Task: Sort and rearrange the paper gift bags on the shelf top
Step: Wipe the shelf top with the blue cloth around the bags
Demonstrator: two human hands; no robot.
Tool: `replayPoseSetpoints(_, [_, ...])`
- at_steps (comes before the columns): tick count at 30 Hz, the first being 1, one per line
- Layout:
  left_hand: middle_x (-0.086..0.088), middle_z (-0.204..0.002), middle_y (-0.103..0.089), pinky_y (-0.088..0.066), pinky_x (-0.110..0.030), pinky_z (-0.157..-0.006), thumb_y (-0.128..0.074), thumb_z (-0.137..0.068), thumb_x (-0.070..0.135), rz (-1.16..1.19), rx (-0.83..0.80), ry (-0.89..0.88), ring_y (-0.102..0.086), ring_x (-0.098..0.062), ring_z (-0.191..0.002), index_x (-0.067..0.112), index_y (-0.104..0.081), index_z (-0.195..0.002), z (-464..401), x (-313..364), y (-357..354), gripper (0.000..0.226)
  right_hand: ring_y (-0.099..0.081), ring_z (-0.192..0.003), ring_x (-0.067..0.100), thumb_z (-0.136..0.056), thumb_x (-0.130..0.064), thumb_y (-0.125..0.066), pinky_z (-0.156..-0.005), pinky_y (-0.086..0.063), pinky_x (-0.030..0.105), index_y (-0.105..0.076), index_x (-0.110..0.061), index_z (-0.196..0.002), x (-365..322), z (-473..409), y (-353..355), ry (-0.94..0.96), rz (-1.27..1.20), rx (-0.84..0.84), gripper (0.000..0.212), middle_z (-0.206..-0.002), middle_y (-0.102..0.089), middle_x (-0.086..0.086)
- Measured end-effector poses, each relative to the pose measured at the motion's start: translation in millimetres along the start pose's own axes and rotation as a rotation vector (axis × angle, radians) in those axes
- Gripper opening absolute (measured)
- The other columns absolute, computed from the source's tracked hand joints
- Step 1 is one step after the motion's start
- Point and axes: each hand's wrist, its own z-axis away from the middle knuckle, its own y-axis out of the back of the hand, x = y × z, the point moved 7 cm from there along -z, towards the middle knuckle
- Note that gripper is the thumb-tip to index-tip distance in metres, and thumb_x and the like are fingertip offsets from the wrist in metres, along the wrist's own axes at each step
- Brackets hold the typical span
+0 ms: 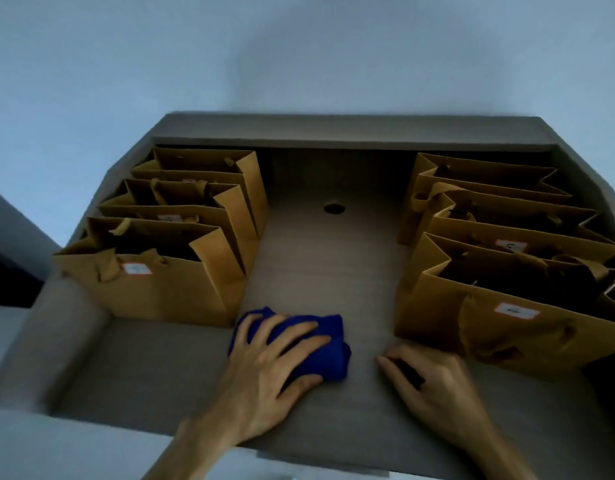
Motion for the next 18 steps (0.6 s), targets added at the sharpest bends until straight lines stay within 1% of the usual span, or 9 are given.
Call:
replayPoseSetpoints(3, [0.023, -0.150, -0.035, -0.017, -0.049, -0.111, -0.034, -0.095, 0.066, 0.020, -0.030, 0.021, -0.035, -0.014, -0.135, 0.046, -0.034, -0.144, 23, 16, -5, 0.052, -0.056, -0.084, -0.018, -0.095, -0.056, -0.039, -0.072, -0.040, -0.004, -0.065, -0.039, -0.097, -2, -1, 0, 0.012, 0.000, -0.011, 0.030, -0.085, -0.051, -0.034])
replayPoseSetpoints(4, [0.025, -0.152, -0.030, -0.013, -0.048, -0.113, -0.033, -0.095, 0.068, 0.044, -0.039, 0.038, -0.030, -0.012, -0.139, 0.047, -0.030, -0.145, 27, 18, -5, 0.054, -0.057, -0.087, -0.017, -0.095, -0.054, -0.042, -0.072, -0.041, -0.004, -0.063, -0.042, -0.097, -3, -2, 2, 0.006, 0.006, -0.014, 0.024, -0.085, -0.049, -0.036])
replayPoseSetpoints(6, [0.033, -0.153, -0.020, -0.005, -0.044, -0.117, -0.027, -0.095, 0.068, 0.176, -0.007, 0.068, -0.017, -0.002, -0.143, 0.050, -0.022, -0.147, 27, 19, 2, 0.054, -0.060, -0.081, -0.014, -0.090, -0.039, -0.060, -0.074, -0.043, -0.001, -0.060, -0.043, -0.095, -3, -6, 3, 0.002, 0.003, 0.009, 0.006, -0.085, -0.051, -0.035])
replayPoseSetpoints(7, [0.036, -0.151, -0.020, -0.005, -0.040, -0.119, -0.028, -0.096, 0.066, 0.294, 0.014, 0.087, -0.014, 0.003, -0.143, 0.051, -0.023, -0.146, 26, 17, 8, 0.053, -0.060, -0.076, -0.012, -0.086, -0.034, -0.064, -0.072, -0.046, 0.003, -0.061, -0.042, -0.093, -6, -9, 6, 0.017, 0.005, 0.047, 0.011, -0.085, -0.054, -0.031])
replayPoseSetpoints(9, [0.036, -0.144, -0.030, -0.018, -0.033, -0.118, -0.034, -0.096, 0.061, 0.545, 0.067, 0.130, -0.024, 0.006, -0.139, 0.051, -0.032, -0.141, 25, 7, 25, 0.047, -0.059, -0.075, -0.010, -0.090, -0.042, -0.058, -0.069, -0.053, 0.014, -0.065, -0.039, -0.090, -16, -16, 7, 0.051, 0.043, 0.069, 0.007, -0.084, -0.060, -0.024])
replayPoseSetpoints(11, [0.031, -0.135, -0.045, -0.037, -0.032, -0.109, -0.038, -0.096, 0.057, 0.651, 0.134, 0.141, -0.042, 0.003, -0.130, 0.048, -0.045, -0.133, 24, -3, 50, 0.038, -0.061, -0.080, -0.009, -0.093, -0.053, -0.047, -0.068, -0.056, 0.021, -0.067, -0.038, -0.089, -34, -23, 4, 0.116, 0.042, 0.065, 0.026, -0.088, -0.063, -0.023])
replayPoseSetpoints(14, [0.018, -0.117, -0.063, -0.051, -0.024, -0.091, -0.046, -0.099, 0.040, 0.619, 0.250, 0.032, -0.062, -0.004, -0.110, 0.035, -0.060, -0.121, 21, -10, 99, 0.027, -0.054, -0.105, -0.006, -0.096, -0.060, -0.038, -0.083, -0.050, 0.020, -0.062, -0.044, -0.109, -65, -29, -20, 0.227, 0.038, -0.058, 0.032, -0.113, -0.058, -0.025])
replayPoseSetpoints(16, [0.013, -0.110, -0.068, -0.053, -0.018, -0.084, -0.050, -0.099, 0.030, 0.528, 0.325, -0.052, -0.065, -0.003, -0.103, 0.023, -0.065, -0.116, 17, -14, 134, 0.024, -0.045, -0.121, -0.003, -0.096, -0.064, -0.036, -0.092, -0.044, 0.024, -0.053, -0.048, -0.124, -83, -33, -44, 0.333, 0.097, -0.135, 0.036, -0.132, -0.049, -0.026])
replayPoseSetpoints(18, [0.010, -0.107, -0.070, -0.054, -0.016, -0.081, -0.051, -0.098, 0.028, 0.383, 0.378, -0.118, -0.066, -0.001, -0.101, 0.018, -0.066, -0.115, 11, -19, 168, 0.025, -0.042, -0.129, 0.001, -0.095, -0.066, -0.037, -0.095, -0.042, 0.027, -0.048, -0.050, -0.131, -94, -38, -65, 0.374, 0.111, -0.194, 0.041, -0.142, -0.043, -0.025])
